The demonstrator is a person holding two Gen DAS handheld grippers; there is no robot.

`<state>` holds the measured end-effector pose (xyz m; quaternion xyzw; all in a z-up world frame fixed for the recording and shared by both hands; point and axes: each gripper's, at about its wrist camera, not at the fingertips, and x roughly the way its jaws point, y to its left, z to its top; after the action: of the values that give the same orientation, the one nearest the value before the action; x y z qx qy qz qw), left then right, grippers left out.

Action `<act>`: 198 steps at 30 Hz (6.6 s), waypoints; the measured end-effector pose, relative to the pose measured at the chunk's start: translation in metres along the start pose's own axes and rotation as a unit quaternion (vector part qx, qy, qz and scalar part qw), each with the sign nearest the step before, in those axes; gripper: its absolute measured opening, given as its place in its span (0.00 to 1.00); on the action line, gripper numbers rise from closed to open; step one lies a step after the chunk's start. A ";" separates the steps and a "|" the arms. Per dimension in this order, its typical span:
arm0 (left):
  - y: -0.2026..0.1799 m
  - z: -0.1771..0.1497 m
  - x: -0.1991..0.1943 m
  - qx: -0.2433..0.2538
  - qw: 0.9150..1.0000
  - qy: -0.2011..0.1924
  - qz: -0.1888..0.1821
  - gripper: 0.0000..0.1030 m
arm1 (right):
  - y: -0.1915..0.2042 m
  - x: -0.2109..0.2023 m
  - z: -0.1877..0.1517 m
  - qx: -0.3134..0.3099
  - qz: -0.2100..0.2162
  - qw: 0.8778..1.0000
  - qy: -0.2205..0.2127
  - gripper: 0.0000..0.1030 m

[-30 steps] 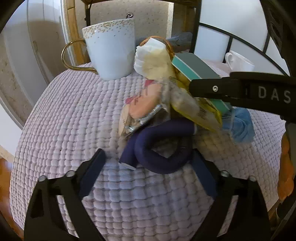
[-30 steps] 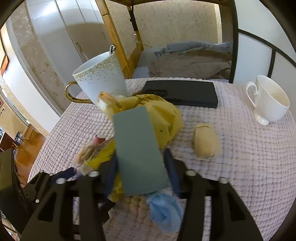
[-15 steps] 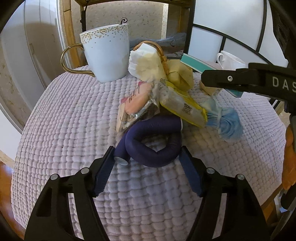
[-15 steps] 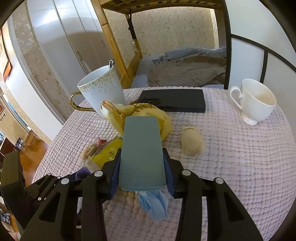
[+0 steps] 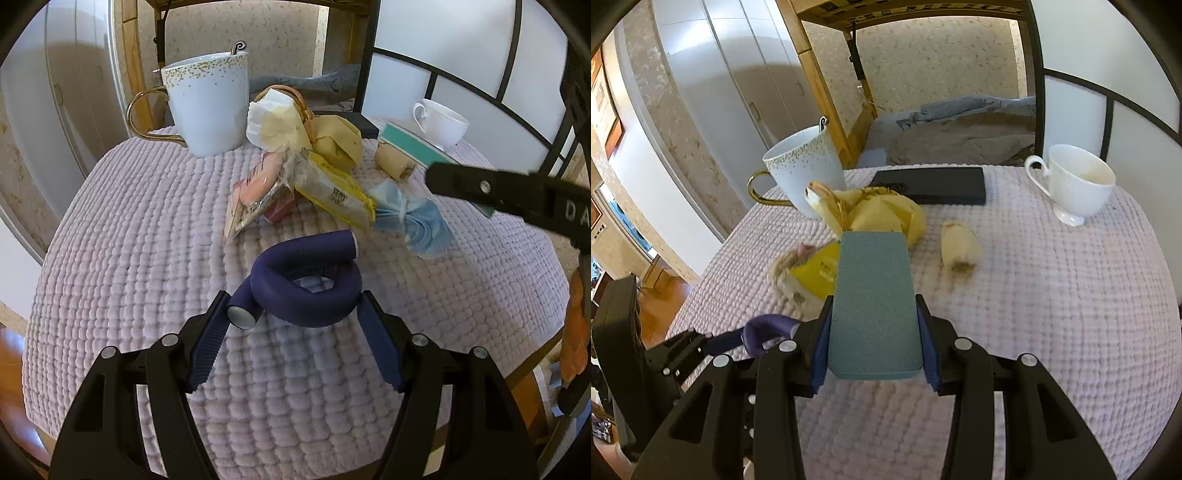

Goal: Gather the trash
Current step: 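Carry the purple roller and teal box over the bin and release both, then move both tools back over the blanket toward the yellow paper bag, then grasp the yellow LOVE paper bag with the right tool while the left tool grasps the clear snack wrapper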

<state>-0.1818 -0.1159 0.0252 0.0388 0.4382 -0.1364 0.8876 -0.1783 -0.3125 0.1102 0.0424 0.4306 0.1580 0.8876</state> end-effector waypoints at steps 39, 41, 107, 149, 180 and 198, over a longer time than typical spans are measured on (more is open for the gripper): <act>-0.017 -0.058 -0.062 0.029 0.999 0.014 -0.021 0.69 | 0.007 -0.069 -0.103 0.005 -0.016 0.999 0.038 0.39; -0.018 -0.062 -0.066 0.030 0.999 0.015 -0.022 0.69 | 0.009 -0.072 -0.108 0.003 -0.013 0.999 0.042 0.39; -0.044 -0.142 -0.045 0.095 0.989 0.107 -0.031 0.77 | 0.023 -0.036 -0.223 -0.009 -0.008 0.984 0.180 0.69; -0.012 0.041 -0.023 0.063 0.993 -0.083 0.053 0.98 | 0.010 0.078 0.092 -0.035 -0.053 0.998 0.019 0.96; 0.005 0.036 0.018 0.118 0.991 -0.057 0.038 0.89 | -0.011 0.134 0.099 -0.007 0.031 0.995 0.091 0.79; 0.000 0.033 0.022 0.147 0.987 -0.050 0.049 0.86 | -0.009 0.132 0.094 -0.008 0.036 0.995 0.094 0.75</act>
<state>-0.1437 -0.1263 0.0282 0.1832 0.3664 -0.1573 0.8986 -0.0268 -0.2733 0.0683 0.0353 0.5088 0.1965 0.8374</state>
